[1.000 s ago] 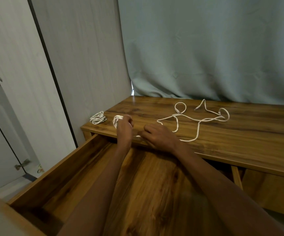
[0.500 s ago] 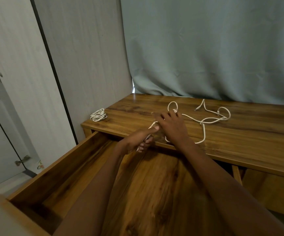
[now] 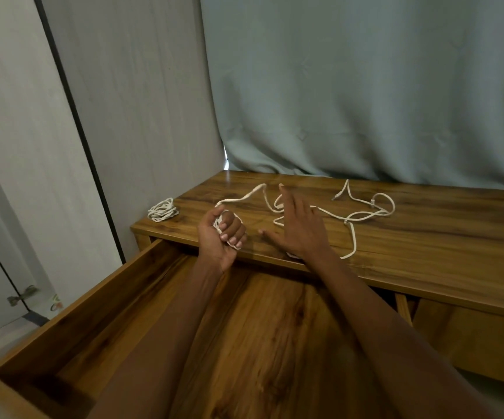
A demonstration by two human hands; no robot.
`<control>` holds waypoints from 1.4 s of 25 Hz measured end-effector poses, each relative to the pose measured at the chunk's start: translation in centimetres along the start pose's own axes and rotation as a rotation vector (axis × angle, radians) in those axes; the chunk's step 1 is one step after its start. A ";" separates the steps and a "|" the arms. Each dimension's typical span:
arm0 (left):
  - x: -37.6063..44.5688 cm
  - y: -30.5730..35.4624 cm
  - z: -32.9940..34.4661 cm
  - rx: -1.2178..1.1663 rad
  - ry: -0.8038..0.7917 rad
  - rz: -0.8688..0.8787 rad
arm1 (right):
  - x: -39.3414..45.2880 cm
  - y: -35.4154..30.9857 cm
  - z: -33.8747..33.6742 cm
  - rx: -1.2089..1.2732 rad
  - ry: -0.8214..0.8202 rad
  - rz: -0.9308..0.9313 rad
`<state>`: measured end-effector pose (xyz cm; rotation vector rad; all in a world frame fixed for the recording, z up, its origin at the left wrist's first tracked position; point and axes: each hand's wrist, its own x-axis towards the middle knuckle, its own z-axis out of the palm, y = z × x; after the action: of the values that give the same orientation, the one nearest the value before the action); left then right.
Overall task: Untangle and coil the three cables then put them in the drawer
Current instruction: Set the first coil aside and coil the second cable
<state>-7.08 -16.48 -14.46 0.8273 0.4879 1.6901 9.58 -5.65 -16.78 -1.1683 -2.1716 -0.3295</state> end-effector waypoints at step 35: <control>-2.9 -1.0 0.4 -0.011 -0.299 -0.314 | -1.0 -2.1 0.3 0.430 0.020 -0.287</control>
<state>-5.81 -18.97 -15.64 0.9247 0.3784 1.2554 8.16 -7.34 -17.47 -0.6163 -2.2460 0.0114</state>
